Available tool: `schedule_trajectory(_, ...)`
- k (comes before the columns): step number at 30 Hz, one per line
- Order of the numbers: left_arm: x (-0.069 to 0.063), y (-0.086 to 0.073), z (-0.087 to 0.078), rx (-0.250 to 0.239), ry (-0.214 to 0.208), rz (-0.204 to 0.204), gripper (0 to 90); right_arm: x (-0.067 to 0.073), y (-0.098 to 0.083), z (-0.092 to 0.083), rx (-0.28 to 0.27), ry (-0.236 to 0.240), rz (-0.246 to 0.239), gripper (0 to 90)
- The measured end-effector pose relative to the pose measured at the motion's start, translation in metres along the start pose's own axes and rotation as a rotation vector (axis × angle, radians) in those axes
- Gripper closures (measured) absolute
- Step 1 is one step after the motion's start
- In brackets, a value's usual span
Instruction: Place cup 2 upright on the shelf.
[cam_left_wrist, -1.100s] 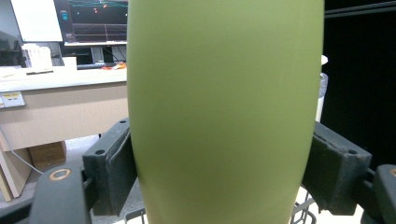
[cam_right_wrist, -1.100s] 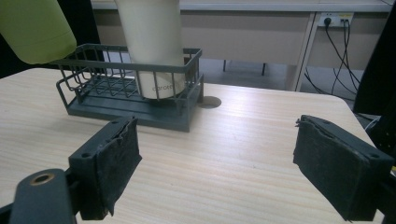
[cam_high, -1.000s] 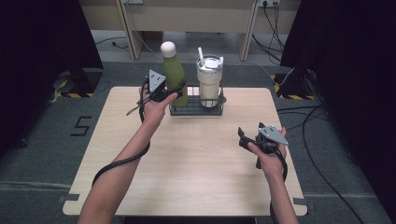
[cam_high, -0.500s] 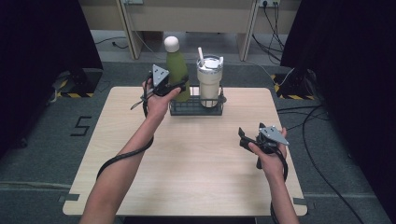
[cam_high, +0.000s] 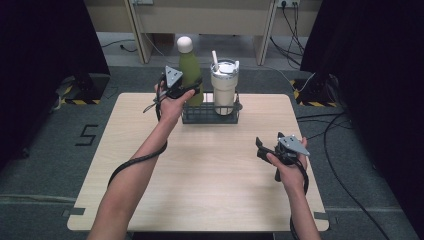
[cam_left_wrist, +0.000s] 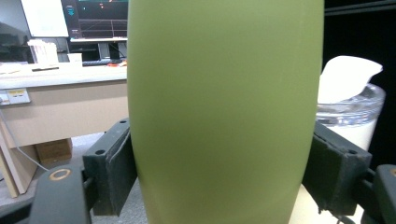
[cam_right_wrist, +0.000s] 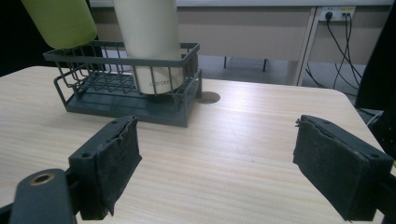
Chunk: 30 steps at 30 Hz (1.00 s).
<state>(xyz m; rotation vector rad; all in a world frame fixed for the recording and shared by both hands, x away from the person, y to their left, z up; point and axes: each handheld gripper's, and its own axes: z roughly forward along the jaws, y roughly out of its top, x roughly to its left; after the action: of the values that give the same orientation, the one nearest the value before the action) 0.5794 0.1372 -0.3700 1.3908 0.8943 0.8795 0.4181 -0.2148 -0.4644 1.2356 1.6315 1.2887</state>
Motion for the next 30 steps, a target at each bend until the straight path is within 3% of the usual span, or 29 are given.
schedule_trajectory(30,0.002,-0.021,0.031,0.066,0.043,0.003,20.4,-0.001,-0.002,0.001,0.008,0.008,-0.001,14.5)
